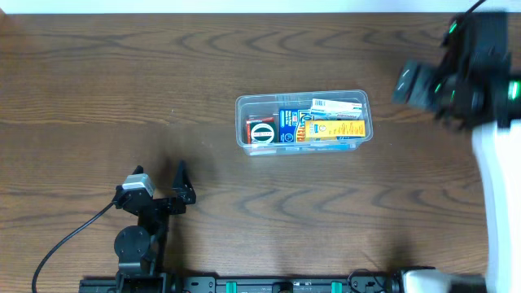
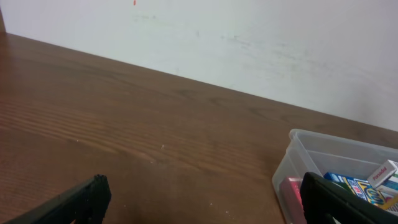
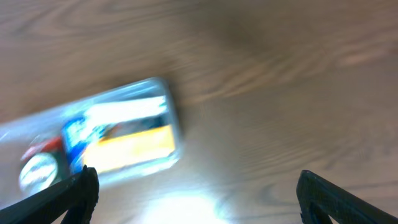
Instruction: Pack container
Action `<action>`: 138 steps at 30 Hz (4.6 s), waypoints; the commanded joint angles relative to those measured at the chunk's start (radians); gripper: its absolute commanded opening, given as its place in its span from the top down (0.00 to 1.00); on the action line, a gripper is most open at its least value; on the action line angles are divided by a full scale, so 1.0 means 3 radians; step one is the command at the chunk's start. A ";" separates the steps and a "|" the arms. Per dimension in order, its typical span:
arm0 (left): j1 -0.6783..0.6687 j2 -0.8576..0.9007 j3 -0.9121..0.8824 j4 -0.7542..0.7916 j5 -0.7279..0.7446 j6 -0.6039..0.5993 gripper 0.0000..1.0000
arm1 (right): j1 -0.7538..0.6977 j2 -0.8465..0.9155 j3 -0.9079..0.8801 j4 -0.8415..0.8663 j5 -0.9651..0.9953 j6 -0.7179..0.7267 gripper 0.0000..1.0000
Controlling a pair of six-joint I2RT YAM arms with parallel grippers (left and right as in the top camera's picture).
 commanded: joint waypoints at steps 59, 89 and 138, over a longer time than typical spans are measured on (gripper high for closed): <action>-0.0013 -0.0023 -0.0047 -0.0130 0.0036 0.0046 0.02 | -0.0025 -0.4718 -0.5690 0.4106 -0.0682 -0.1307 0.01; -0.0013 -0.0023 -0.0047 -0.0130 0.0036 0.0046 0.02 | -0.0027 -0.4716 -0.5690 0.4108 -0.0680 -0.1310 0.01; -0.0013 -0.0023 -0.0047 -0.0130 0.0036 0.0046 0.02 | -0.0027 -0.4716 -0.5690 0.4107 -0.0680 -0.1310 0.01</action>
